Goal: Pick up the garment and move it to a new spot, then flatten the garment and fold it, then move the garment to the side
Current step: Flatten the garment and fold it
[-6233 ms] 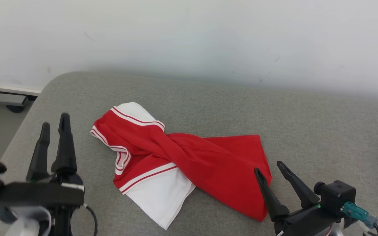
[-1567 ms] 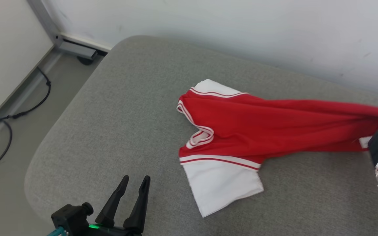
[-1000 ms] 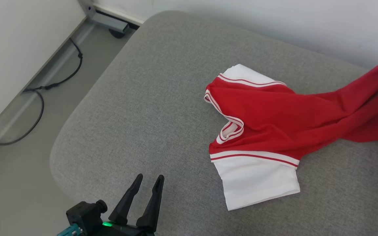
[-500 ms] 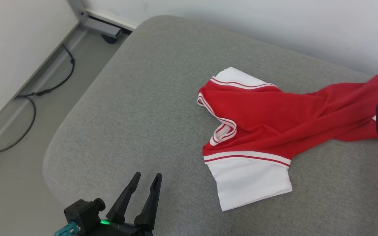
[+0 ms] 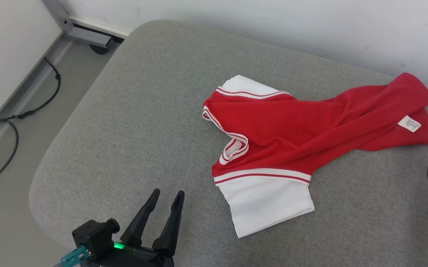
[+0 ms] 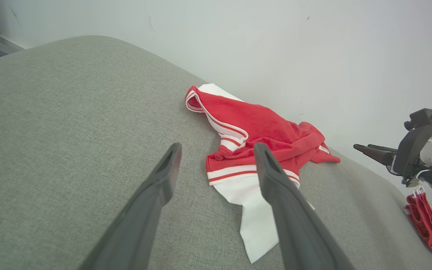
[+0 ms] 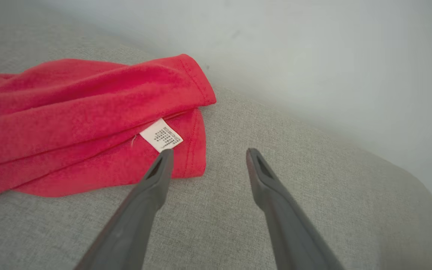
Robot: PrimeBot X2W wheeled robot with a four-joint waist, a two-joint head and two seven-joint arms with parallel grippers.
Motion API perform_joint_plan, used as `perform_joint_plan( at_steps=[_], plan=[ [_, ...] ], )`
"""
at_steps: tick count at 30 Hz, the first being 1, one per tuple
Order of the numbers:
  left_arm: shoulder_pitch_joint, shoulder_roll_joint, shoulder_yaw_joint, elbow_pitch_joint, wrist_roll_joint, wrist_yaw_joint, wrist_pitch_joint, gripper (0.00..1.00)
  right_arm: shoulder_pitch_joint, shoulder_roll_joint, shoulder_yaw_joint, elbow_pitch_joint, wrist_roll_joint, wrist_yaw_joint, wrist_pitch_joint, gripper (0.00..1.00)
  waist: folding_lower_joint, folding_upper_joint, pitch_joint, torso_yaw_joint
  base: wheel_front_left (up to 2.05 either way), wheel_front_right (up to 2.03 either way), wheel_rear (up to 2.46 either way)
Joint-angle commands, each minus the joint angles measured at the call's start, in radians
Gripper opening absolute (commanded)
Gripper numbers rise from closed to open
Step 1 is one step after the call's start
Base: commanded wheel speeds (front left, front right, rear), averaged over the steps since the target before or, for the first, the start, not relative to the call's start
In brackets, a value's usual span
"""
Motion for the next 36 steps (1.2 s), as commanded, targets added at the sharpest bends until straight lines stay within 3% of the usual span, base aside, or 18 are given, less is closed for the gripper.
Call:
perform_joint_plan(
  at_steps=[1, 11, 24, 25, 27, 28, 29, 36],
  plan=[
    [-0.016, 0.004, -0.001, -0.003, 0.014, -0.002, 0.003, 1.00, 0.010, 0.007, -0.014, 0.000, -0.005, -0.002, -0.004, 1.00, 0.0000, -0.0001, 0.013, 0.005, 0.00, 0.00, 0.00],
    [-0.032, 0.001, -0.009, -0.005, 0.016, -0.009, 0.000, 1.00, -0.043, 0.031, -0.137, 0.036, -0.001, -0.002, -0.046, 1.00, 0.0000, -0.0001, 0.092, 0.039, 0.00, 0.00, 0.00],
    [-0.042, -0.011, -0.019, 0.011, 0.019, -0.017, -0.006, 1.00, -0.081, 0.056, -0.178, 0.101, 0.016, -0.002, -0.035, 1.00, 0.0000, -0.0001, 0.125, 0.055, 0.00, 0.00, 0.00],
    [-0.044, -0.011, -0.020, 0.012, 0.018, -0.017, -0.006, 1.00, -0.079, 0.056, -0.178, 0.106, 0.013, -0.002, -0.031, 0.95, 0.0000, -0.0001, 0.123, 0.055, 0.00, 0.00, 0.00],
    [-0.047, -0.012, -0.021, 0.014, 0.018, -0.017, -0.005, 1.00, -0.082, 0.060, -0.180, 0.109, 0.015, -0.002, -0.027, 0.46, 0.0000, -0.0001, 0.120, 0.055, 0.00, 0.00, 0.00],
    [-0.048, -0.012, -0.022, 0.015, 0.017, -0.017, -0.005, 1.00, -0.081, 0.063, -0.180, 0.109, 0.016, -0.002, -0.026, 0.13, 0.0000, -0.0001, 0.118, 0.054, 0.00, 0.00, 0.00],
    [-0.048, -0.012, -0.023, 0.017, 0.017, -0.016, -0.004, 1.00, -0.078, 0.065, -0.179, 0.109, 0.017, -0.002, -0.025, 0.00, 0.0000, -0.0001, 0.114, 0.053, 0.00, 0.00, 0.00],
    [-0.040, -0.005, -0.020, 0.018, 0.012, -0.010, -0.002, 1.00, -0.025, 0.098, -0.176, 0.044, 0.063, -0.002, -0.032, 0.00, 0.0000, -0.0001, 0.071, 0.034, 0.00, 0.00, 0.00]
  ],
)
